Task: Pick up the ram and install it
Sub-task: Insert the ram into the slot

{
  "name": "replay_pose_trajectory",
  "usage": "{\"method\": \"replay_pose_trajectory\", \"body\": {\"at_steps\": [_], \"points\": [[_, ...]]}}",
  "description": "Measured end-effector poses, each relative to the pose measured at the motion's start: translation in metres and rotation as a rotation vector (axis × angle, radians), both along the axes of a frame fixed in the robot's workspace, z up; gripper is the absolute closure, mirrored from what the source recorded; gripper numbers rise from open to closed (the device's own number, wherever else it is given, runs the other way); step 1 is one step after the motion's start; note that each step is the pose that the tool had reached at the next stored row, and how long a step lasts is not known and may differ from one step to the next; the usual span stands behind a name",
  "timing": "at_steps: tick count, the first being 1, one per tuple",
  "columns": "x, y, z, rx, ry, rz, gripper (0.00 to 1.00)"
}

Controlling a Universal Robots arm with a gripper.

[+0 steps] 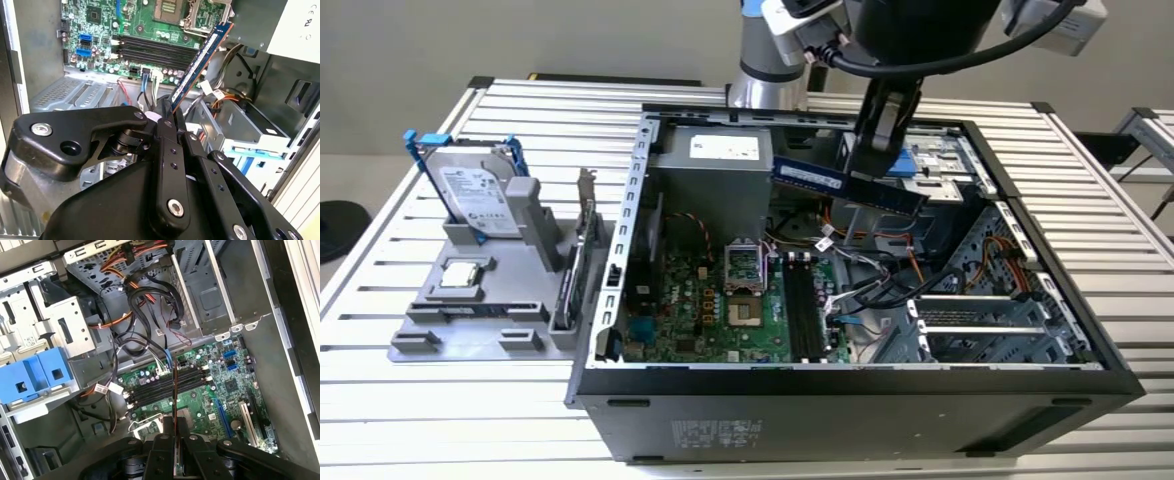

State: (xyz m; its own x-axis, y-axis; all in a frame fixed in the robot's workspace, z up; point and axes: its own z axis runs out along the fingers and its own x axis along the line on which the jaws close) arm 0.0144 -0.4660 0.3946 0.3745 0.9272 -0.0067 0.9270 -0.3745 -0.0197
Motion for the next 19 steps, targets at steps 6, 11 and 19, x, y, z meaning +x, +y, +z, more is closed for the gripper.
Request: {"method": "replay_pose_trajectory", "body": {"at_steps": [6,11,19], "points": [[0.0008,0.0,0.0,0.0,0.0,-0.026,1.0],[0.0015,0.0,0.0,0.0001,0.0,-0.047,1.0],[0.0025,0.0,0.0,0.0,0.0,-0.082,1.0]]}}
